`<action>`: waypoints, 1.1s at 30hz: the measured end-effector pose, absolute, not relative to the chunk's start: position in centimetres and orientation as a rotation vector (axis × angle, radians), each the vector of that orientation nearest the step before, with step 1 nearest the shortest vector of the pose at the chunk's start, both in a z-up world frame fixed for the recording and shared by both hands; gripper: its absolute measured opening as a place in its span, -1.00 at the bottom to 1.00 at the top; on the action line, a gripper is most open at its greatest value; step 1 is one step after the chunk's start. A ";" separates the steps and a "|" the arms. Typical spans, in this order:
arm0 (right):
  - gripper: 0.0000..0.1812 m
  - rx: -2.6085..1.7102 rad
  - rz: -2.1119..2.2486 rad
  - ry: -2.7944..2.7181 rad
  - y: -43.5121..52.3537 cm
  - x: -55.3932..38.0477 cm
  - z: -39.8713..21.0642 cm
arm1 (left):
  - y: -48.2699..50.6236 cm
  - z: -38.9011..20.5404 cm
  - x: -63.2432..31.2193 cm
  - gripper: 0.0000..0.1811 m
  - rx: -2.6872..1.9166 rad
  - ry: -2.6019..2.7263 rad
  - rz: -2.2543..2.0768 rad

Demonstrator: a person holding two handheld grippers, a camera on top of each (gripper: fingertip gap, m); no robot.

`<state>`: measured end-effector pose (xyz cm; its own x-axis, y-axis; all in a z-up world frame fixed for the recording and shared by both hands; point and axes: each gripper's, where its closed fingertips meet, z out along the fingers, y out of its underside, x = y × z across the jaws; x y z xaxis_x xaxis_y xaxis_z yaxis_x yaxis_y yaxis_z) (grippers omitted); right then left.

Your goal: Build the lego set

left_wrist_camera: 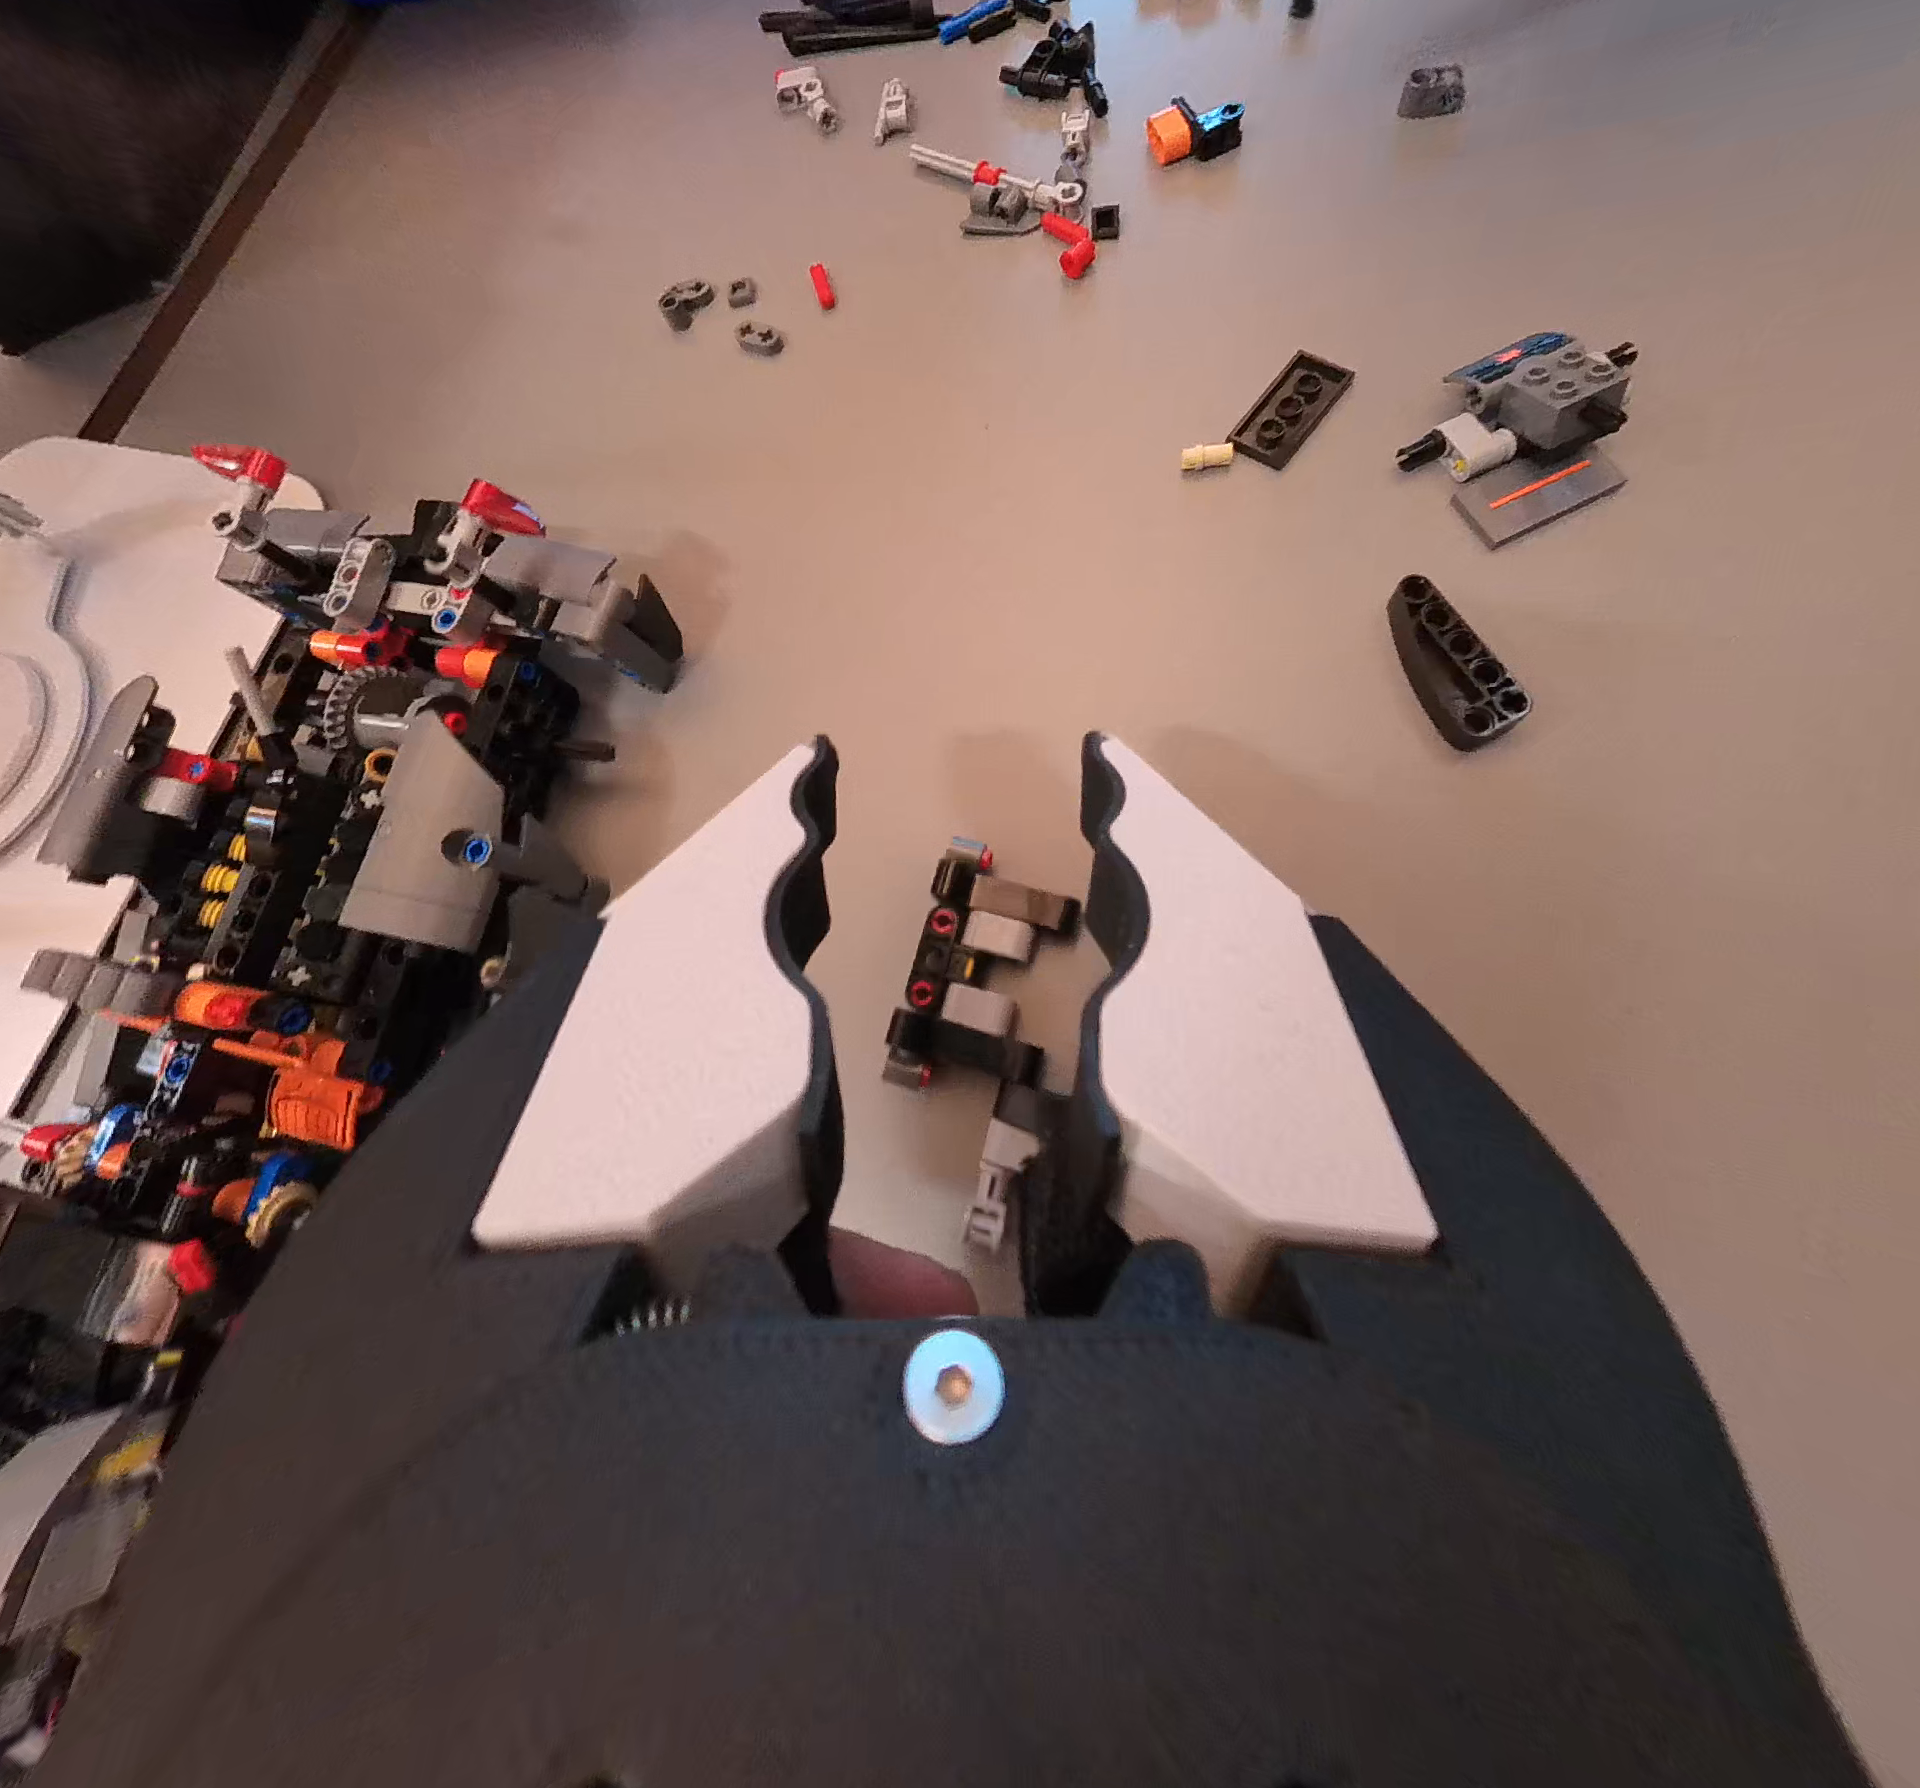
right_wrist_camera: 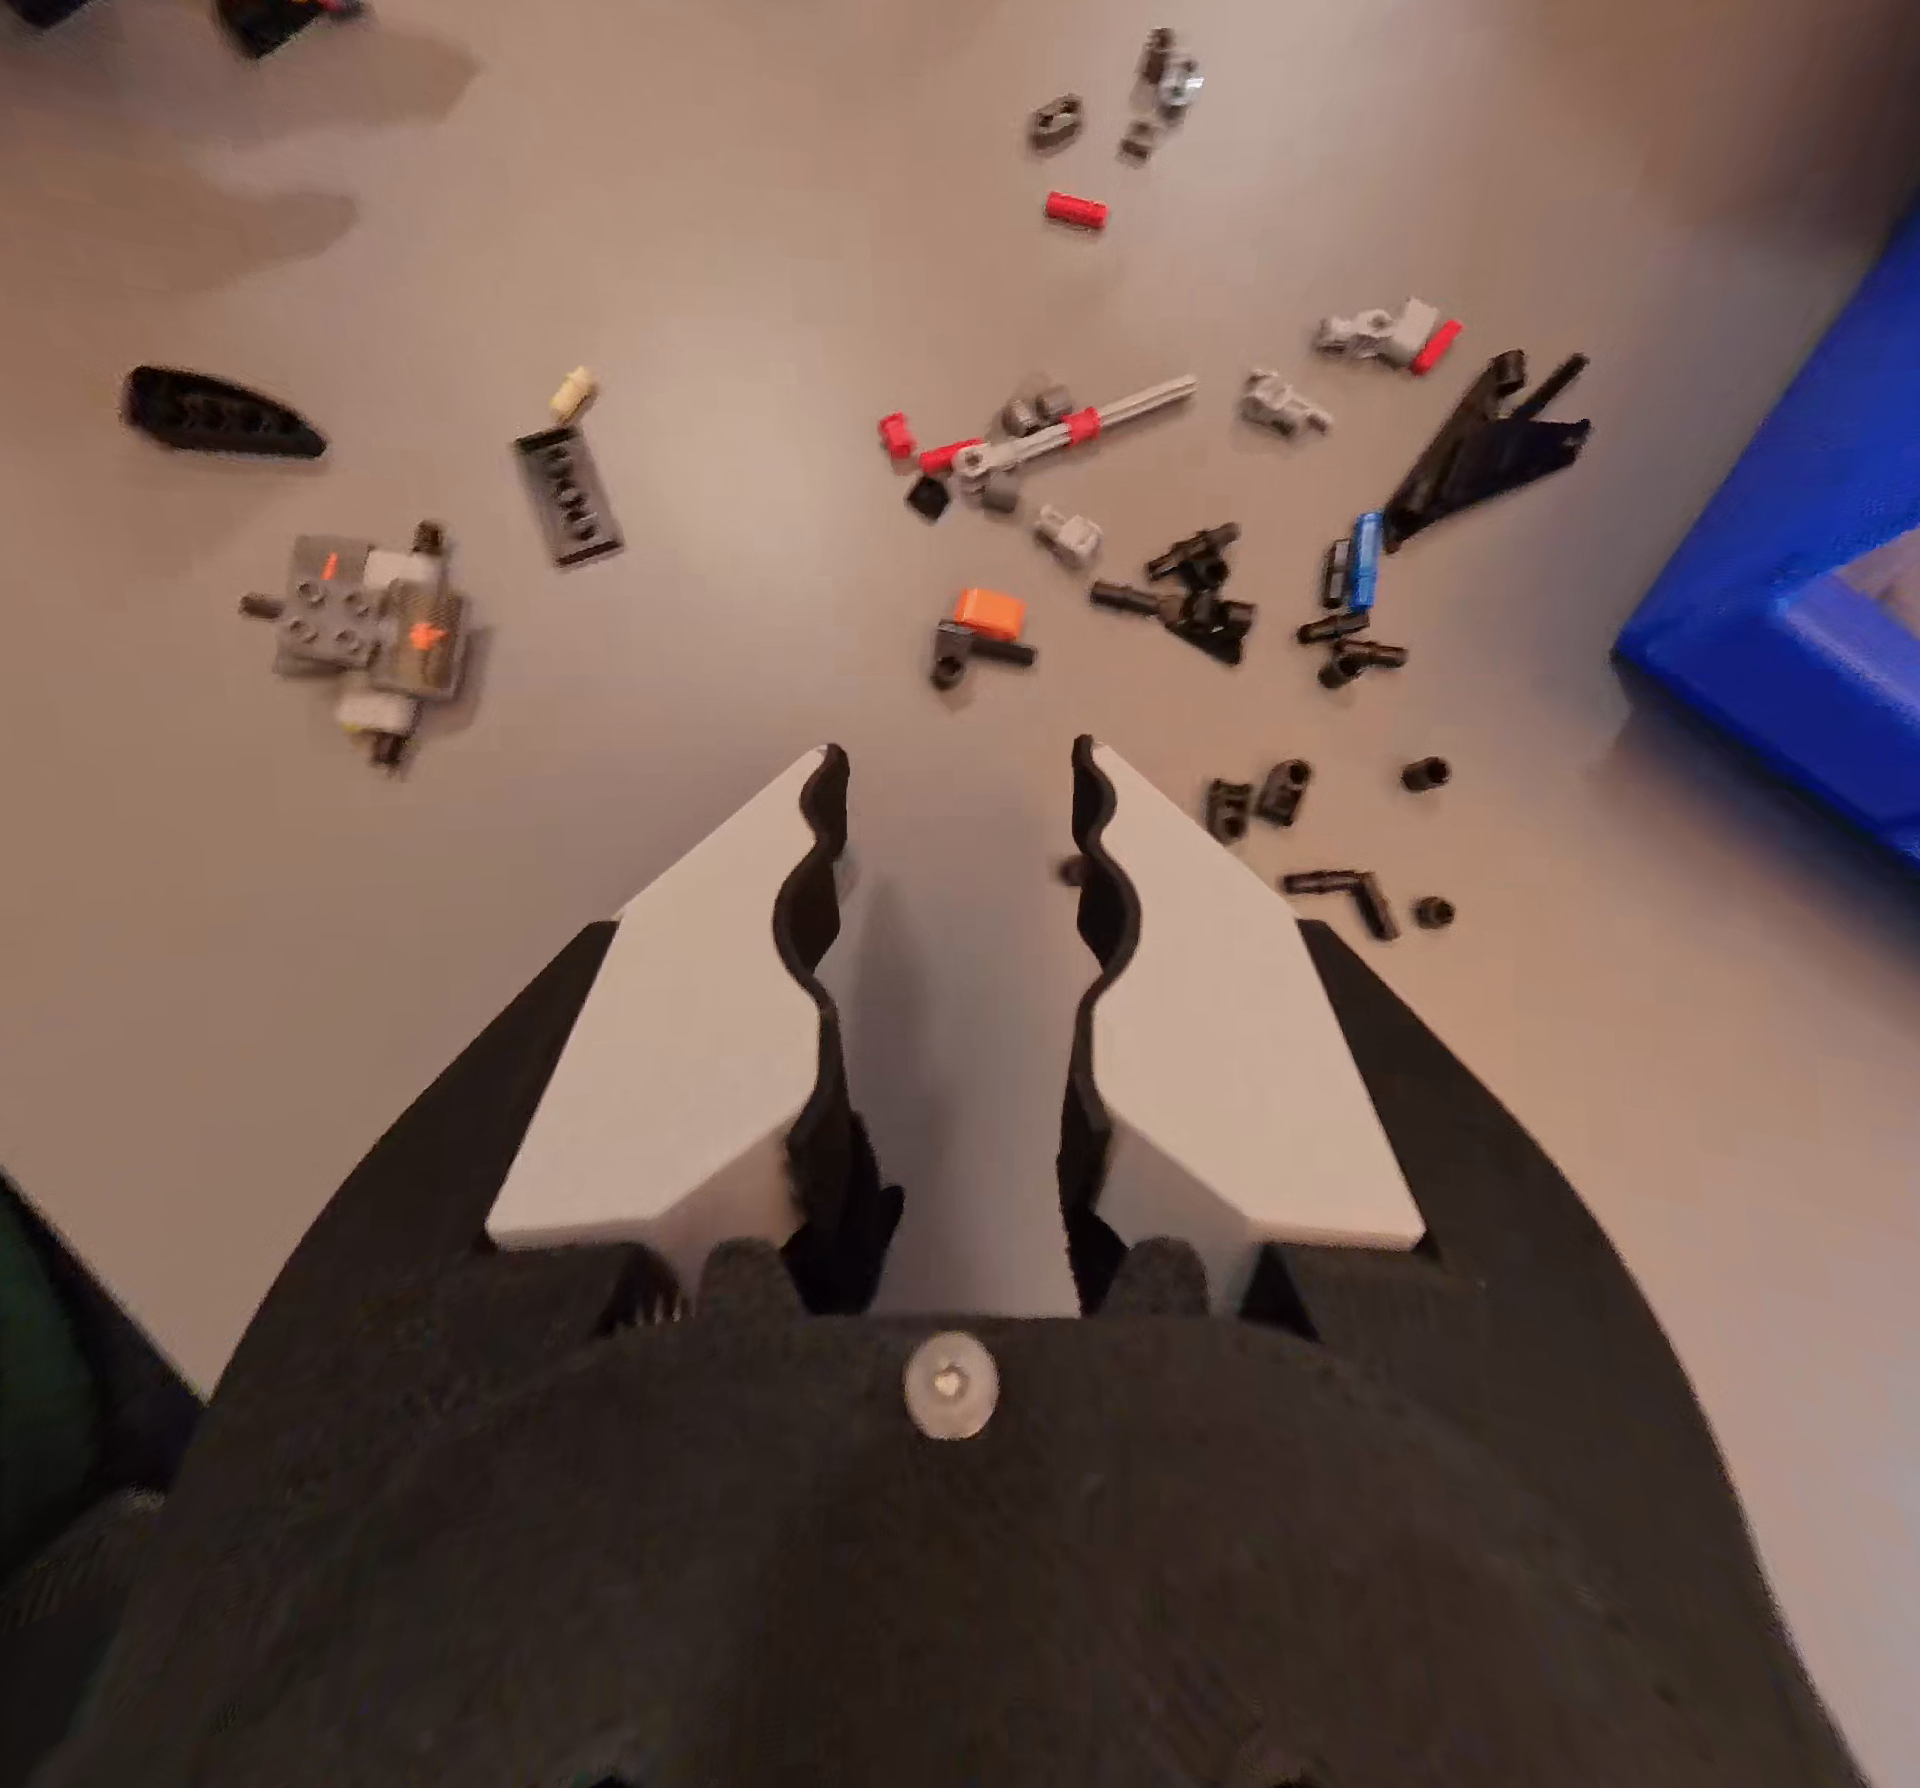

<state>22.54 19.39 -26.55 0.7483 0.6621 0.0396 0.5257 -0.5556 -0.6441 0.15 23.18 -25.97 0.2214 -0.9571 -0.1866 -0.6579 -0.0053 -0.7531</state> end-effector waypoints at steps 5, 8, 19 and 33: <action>-0.51 -2.278 0.284 -0.881 22.0 22.2 -25.9 | 23.3 -25.9 -1.8 -0.52 -1.779 1.449 -0.480; -0.50 -2.291 0.265 -0.858 22.7 23.2 -25.9 | 23.4 -25.9 -2.9 -0.52 -1.792 1.408 -0.463; -0.48 -2.272 0.404 -1.014 17.7 20.9 -25.8 | 21.2 -25.0 -3.8 -0.53 -1.783 1.360 -0.509; -0.54 -2.130 0.563 -1.174 13.9 12.6 -25.9 | 13.7 -29.7 3.8 -0.57 -1.983 1.433 -0.560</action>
